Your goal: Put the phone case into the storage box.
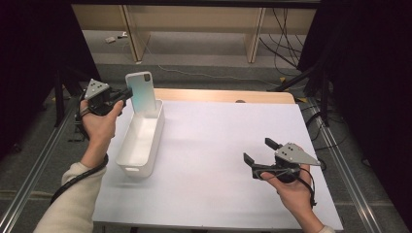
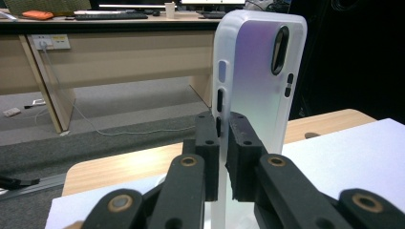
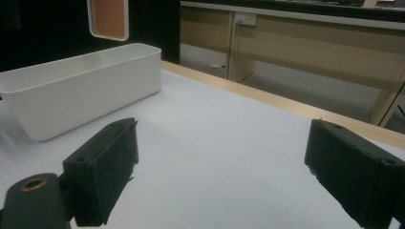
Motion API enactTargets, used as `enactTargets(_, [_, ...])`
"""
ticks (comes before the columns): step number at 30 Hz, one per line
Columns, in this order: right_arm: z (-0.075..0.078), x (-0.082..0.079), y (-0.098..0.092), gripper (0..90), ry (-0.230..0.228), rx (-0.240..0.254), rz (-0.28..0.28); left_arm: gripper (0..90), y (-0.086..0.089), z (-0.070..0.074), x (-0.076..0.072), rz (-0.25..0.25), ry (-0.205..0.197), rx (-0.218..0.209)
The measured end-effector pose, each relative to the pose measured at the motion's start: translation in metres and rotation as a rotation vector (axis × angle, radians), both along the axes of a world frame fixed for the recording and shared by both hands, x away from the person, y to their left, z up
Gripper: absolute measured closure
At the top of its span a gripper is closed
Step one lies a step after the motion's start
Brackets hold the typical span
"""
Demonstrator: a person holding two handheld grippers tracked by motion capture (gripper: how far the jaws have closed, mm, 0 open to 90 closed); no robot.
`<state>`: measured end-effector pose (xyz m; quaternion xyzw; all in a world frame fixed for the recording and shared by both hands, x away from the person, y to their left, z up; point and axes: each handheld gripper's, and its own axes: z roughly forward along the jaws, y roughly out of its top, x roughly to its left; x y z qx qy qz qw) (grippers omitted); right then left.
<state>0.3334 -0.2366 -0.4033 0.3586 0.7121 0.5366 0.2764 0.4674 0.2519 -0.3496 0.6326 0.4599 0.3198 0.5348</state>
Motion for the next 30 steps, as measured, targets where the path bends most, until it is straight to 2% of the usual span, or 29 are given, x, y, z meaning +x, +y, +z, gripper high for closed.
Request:
enactTargets(4, [0.000, 0.000, 0.000, 12.3, 0.001, 0.006, 0.001, 84.1, 0.001, -0.002, 0.004, 0.006, 0.007, -0.005])
enactTargets(7, [0.001, -0.001, -0.001, 12.3, 0.009, -0.011, -0.003, 84.1, 0.000, -0.003, 0.007, 0.006, 0.009, -0.005])
enactTargets(14, [0.001, 0.000, -0.001, 12.5, 0.011, -0.014, -0.002, 84.1, -0.003, -0.004, 0.013, -0.003, 0.013, 0.005])
enactTargets(15, [0.000, 0.000, -0.001, 12.5, 0.006, -0.002, 0.005, 84.1, -0.003, -0.004, 0.013, -0.002, 0.015, 0.005])
enactTargets(30, [0.000, 0.000, -0.001, 12.7, 0.011, -0.006, 0.001, 84.0, 0.000, -0.011, 0.023, 0.015, 0.040, 0.016])
